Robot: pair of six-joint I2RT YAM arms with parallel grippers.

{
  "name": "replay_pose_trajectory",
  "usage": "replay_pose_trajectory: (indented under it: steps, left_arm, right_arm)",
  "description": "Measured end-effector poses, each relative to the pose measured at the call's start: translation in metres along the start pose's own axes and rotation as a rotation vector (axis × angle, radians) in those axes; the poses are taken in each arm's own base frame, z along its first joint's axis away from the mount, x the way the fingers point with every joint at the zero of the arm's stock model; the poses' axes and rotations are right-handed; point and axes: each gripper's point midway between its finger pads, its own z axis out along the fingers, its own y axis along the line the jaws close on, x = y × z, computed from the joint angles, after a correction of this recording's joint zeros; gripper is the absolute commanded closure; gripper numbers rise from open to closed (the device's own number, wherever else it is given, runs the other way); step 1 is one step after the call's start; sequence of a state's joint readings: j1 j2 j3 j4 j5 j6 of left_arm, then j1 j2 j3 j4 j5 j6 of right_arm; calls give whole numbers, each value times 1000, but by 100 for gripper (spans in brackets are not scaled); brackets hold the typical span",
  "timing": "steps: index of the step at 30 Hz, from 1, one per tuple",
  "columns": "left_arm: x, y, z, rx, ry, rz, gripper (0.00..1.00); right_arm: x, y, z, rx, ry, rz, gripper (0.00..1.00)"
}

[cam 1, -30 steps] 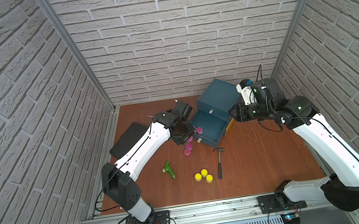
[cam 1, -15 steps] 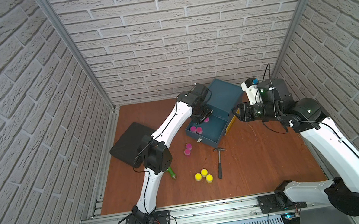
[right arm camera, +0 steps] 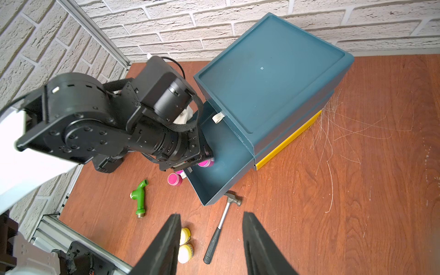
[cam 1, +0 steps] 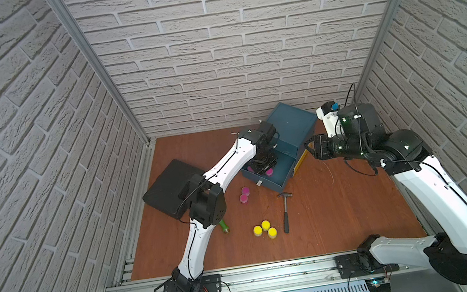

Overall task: Put the paint cans in the drawer according to color
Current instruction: Place the paint can in the drawer.

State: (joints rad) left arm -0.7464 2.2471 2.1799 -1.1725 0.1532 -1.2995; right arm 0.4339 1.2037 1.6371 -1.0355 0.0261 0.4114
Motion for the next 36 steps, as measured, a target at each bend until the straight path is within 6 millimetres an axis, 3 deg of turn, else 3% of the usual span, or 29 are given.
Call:
replay_pose_trajectory:
  steps: [14, 19, 24, 32, 36]
  left_arm:
    - [3, 5, 2, -25, -4, -17, 61]
    - [0, 7, 0, -38, -22, -35, 53]
    - [-3, 4, -6, -28, -41, -42, 43]
    - [-8, 6, -16, -42, -84, -50, 45]
    - [-13, 5, -35, -20, -141, -45, 44]
  right_arm:
    - [6, -3, 2, 5, 12, 1, 52]
    - [6, -3, 2, 6, 13, 2, 52]
    - [7, -3, 2, 6, 13, 3, 52]
    - [7, -3, 2, 6, 13, 3, 52]
    - [7, -3, 2, 6, 13, 3, 52]
